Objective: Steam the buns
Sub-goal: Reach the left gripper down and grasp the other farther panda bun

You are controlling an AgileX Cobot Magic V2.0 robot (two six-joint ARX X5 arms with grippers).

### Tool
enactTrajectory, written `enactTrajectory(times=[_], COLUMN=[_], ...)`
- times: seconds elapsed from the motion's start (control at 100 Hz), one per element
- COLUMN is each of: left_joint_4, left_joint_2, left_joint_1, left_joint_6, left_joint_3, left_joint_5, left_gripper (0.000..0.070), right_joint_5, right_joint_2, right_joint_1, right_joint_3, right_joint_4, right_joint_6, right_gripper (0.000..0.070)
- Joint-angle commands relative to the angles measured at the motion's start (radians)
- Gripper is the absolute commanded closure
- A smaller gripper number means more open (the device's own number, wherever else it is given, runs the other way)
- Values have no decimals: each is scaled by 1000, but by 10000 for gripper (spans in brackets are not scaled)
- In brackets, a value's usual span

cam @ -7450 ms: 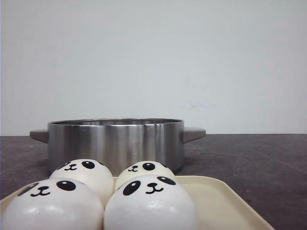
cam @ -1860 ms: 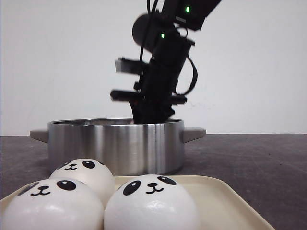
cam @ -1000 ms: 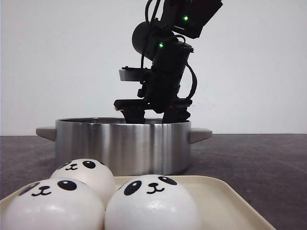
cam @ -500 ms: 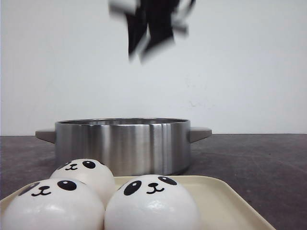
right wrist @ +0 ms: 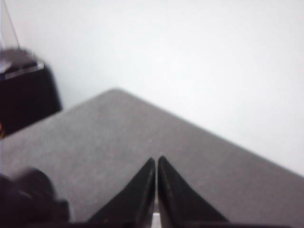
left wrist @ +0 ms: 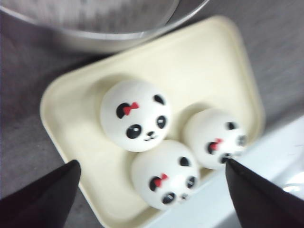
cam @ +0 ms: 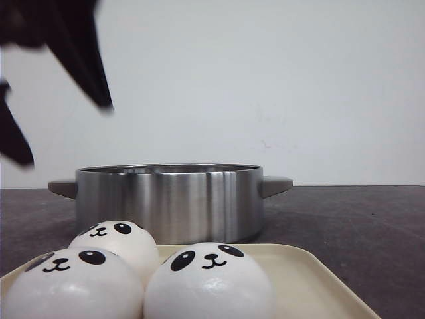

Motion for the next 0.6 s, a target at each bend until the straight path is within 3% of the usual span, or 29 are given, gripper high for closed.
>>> enactTrajectory(times=[0.0, 0.26, 0.44, 0.52, 0.59], left_joint_4=[25, 129, 166, 157, 141], left_joint_2=[66, 258, 327, 351, 361], left_joint_1=[-28, -63, -64, -64, -64], left_joint_6=[-11, -25, -38, -44, -43], left_joint_3=[13, 13, 13, 13, 13], left_joint_5=[-34, -76, -84, -84, -85], left_gripper=[103, 104, 125, 227, 374], right_joint_5=[32, 116, 122, 122, 122], right_joint_2=[-17, -118, -136, -136, -134], right_joint_1=[16, 18, 18, 18, 18], right_joint_3=[18, 18, 18, 18, 18], right_joint_4=[-12, -99, -156, -174, -181], right_joint_6=[-11, -6, -3, -2, 2], right_gripper=[700, 700, 700, 700, 700])
